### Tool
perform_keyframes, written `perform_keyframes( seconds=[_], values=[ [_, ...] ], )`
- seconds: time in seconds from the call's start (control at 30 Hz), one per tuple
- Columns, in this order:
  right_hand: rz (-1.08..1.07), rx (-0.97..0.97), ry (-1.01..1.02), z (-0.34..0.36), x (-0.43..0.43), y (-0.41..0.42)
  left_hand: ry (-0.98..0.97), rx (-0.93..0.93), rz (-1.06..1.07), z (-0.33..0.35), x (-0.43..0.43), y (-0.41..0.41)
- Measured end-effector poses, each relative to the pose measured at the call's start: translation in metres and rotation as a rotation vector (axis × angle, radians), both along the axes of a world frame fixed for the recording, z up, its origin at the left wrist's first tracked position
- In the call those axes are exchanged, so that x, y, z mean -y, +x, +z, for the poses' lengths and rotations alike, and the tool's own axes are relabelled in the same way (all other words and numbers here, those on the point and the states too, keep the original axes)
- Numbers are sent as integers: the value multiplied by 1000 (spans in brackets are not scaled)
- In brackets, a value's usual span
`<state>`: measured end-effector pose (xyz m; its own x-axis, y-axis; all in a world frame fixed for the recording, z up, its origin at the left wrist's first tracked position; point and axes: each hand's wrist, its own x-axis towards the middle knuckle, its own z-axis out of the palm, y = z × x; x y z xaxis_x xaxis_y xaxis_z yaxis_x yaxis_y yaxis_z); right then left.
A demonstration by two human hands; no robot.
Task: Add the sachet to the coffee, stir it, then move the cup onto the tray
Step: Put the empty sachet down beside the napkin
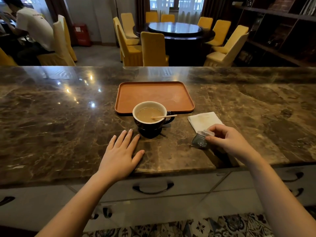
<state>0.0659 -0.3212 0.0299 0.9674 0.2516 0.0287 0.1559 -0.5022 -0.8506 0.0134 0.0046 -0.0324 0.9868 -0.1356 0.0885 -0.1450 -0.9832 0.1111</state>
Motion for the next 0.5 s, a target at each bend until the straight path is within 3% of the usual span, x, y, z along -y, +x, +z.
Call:
perform_keyframes(
  seconds=[0.13, 0.27, 0.37, 0.5],
  values=[
    [-11, 26, -24, 0, -3, 0, -6, 5, 0, 0, 0, 0],
    [32, -86, 50, 4, -3, -2, -11, 5, 2, 1, 1, 0],
    [101, -116, -93, -1, -8, -2, -14, -2, 2, 2, 1, 0],
    [47, 125, -349, -11, -16, 2, -12, -1, 4, 3, 1, 0]
  ],
)
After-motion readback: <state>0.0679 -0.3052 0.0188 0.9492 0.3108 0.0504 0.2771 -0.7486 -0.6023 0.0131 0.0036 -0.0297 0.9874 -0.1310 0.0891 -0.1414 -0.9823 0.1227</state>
